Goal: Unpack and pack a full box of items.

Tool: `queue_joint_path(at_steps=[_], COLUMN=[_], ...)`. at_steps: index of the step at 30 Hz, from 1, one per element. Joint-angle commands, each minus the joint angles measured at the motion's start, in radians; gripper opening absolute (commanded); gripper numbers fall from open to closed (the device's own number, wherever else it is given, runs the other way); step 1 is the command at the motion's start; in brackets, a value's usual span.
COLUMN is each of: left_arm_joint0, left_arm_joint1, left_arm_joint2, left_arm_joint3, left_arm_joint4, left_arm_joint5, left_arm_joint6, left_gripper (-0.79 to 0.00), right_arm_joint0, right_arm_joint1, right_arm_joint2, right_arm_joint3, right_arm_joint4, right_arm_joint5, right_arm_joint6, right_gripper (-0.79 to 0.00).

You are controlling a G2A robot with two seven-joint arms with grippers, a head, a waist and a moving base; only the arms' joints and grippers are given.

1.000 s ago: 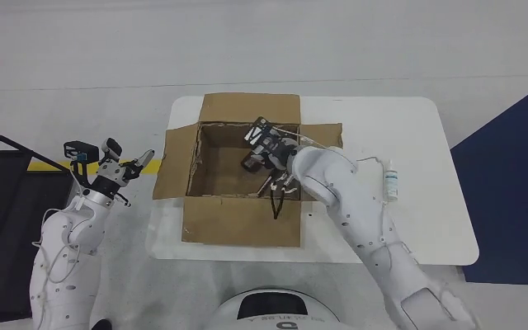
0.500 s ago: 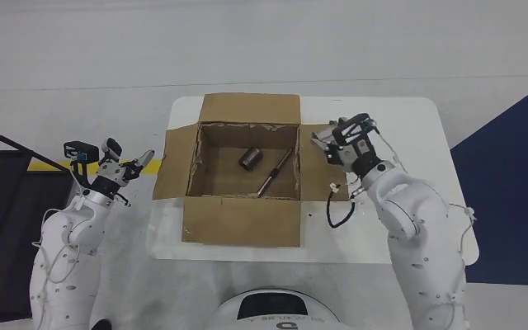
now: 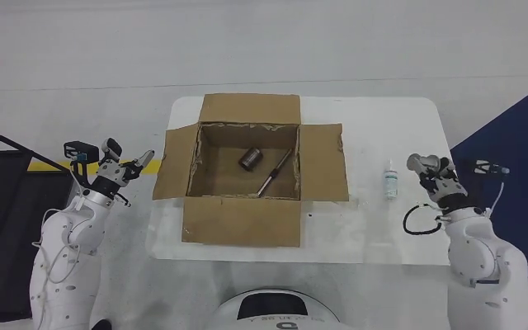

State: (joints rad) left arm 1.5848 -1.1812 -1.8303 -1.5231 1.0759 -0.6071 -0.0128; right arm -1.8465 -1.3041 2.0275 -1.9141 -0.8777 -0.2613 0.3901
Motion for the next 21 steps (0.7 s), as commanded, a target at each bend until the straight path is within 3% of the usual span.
queue_joint_path(at_steps=[1,5,8,21], left_arm_joint0=[0.0,0.0,0.0,0.0], left_arm_joint1=[0.0,0.0,0.0,0.0], left_arm_joint2=[0.0,0.0,0.0,0.0], left_arm_joint3=[0.0,0.0,0.0,0.0], left_arm_joint4=[0.0,0.0,0.0,0.0], left_arm_joint5=[0.0,0.0,0.0,0.0], left_arm_joint6=[0.0,0.0,0.0,0.0], left_gripper=[0.0,0.0,0.0,0.0], right_arm_joint0=[0.015,0.08,0.128,0.284], right_arm_joint1=[0.005,0.02,0.032,0.066], right_arm_joint2=[0.032,0.091,0.105,-0.031], right_arm_joint3=[0.072,0.227,0.305,0.349], right_arm_joint4=[0.057,0.177,0.174,-0.194], right_arm_joint5=[-0.012,-0.089,-0.075,0.134], right_arm_joint6=[0.032,0.093,0.147,0.363], right_gripper=[-0.785,-0.785,-0.785,-0.785])
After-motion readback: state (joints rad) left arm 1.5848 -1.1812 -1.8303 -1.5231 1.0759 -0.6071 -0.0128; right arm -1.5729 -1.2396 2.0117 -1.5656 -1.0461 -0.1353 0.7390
